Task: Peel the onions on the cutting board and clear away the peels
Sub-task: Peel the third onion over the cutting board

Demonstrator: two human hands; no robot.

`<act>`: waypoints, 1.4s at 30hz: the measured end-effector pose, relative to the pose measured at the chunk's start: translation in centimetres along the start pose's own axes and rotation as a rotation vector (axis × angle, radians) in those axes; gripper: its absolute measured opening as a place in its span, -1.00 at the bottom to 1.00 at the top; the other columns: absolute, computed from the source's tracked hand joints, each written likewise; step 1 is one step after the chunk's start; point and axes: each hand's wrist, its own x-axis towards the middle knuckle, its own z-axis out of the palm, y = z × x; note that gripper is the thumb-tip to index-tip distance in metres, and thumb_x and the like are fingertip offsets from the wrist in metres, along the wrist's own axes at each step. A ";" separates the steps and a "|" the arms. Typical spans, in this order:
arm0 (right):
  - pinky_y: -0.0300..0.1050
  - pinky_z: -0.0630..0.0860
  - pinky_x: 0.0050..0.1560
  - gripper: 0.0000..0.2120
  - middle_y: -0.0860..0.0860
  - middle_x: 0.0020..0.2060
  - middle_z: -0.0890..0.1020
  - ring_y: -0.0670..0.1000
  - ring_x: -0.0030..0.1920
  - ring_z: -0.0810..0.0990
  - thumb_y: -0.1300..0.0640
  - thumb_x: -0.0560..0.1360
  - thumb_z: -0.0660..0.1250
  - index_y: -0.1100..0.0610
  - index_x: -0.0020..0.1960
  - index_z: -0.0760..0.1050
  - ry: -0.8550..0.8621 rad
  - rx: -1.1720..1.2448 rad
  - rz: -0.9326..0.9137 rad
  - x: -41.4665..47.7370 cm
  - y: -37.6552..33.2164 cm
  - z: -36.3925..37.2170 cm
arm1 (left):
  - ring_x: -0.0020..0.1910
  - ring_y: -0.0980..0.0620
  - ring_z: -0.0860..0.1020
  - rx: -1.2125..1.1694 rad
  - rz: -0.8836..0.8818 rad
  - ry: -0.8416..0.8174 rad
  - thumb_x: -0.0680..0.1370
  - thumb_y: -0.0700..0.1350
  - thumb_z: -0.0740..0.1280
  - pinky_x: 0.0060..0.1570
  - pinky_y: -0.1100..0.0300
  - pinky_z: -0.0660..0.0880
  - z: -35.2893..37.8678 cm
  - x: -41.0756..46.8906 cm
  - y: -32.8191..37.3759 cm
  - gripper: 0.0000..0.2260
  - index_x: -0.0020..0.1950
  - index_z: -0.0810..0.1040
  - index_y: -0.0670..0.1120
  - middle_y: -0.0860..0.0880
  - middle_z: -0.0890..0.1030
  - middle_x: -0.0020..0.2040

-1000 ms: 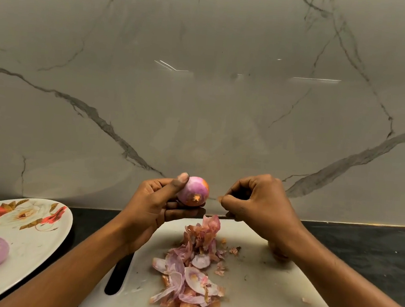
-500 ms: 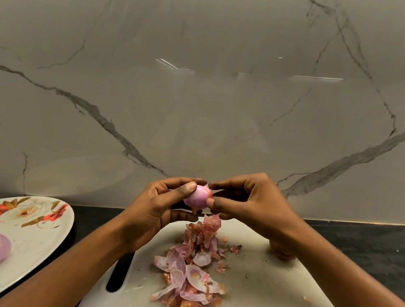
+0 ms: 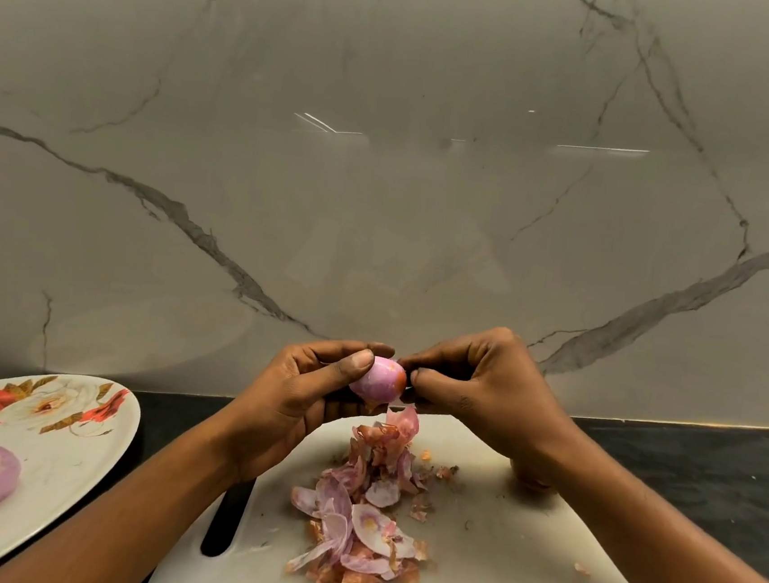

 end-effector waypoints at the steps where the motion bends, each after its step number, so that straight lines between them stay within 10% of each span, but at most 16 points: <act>1: 0.02 0.75 -0.01 -0.81 -0.01 -0.12 0.80 0.01 -0.09 0.80 0.28 0.55 0.49 0.10 0.11 0.77 -0.004 0.012 -0.001 0.0 0.0 0.0 | 0.21 -0.26 0.67 -0.008 0.002 0.010 0.57 -0.09 0.41 0.12 0.07 0.69 0.0 0.0 0.1 -0.73 0.22 0.73 -0.14 -0.26 0.69 0.23; 42: -0.20 0.69 -0.24 -0.83 -0.12 -0.33 0.71 -0.09 -0.30 0.69 -0.01 0.47 0.47 0.08 -0.13 0.75 0.119 -0.263 -0.144 -0.6 -0.2 0.9 | 0.13 -0.18 0.72 0.118 0.079 0.131 0.42 -0.12 0.49 0.05 0.07 0.70 0.0 0.3 -0.6 -0.59 0.26 0.68 -0.16 -0.13 0.74 0.16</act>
